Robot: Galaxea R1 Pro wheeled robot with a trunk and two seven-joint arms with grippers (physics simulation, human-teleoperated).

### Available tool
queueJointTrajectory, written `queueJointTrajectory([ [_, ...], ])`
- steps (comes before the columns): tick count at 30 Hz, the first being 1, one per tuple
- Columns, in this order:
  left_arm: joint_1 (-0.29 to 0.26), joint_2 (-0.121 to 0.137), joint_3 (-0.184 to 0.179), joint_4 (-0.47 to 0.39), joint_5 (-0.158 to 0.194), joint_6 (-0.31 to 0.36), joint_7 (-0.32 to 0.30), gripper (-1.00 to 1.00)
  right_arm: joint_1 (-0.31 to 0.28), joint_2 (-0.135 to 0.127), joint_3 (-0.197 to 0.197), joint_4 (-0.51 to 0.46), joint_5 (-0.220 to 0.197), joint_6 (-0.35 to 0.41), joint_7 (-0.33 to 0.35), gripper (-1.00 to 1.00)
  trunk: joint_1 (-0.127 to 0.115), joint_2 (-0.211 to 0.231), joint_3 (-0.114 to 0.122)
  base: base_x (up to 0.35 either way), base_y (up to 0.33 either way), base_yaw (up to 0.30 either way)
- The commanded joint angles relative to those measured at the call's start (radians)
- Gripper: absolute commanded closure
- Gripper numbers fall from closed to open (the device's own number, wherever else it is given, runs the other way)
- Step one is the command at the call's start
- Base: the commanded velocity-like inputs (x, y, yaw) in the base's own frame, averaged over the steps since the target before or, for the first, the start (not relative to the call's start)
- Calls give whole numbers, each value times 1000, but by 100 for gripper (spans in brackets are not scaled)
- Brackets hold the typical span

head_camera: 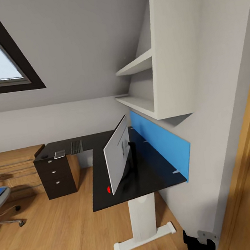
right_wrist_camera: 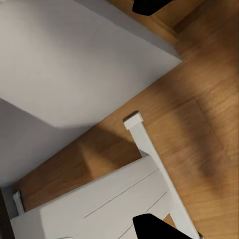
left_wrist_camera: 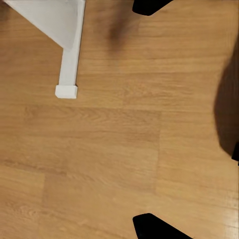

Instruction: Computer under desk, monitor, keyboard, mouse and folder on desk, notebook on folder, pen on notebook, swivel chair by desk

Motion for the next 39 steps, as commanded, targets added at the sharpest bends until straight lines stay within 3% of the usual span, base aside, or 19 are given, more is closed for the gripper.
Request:
queueJointTrajectory([
  [1,-1,1,-10,0,9,-9,2,-100,-1,0,-5,2,1,-5,0,-100,0,-2,-2,0,112,0],
  [32,-1,1,-8,0,9,-10,2,-100,-1,2,-7,0,-11,-2,-3,-100,0,-2,-2,0,238,0],
  [39,-1,1,-8,1,10,-10,2,-100,-2,2,-6,-82,-6,23,-12,-100,0,-2,-2,0,186,0],
])
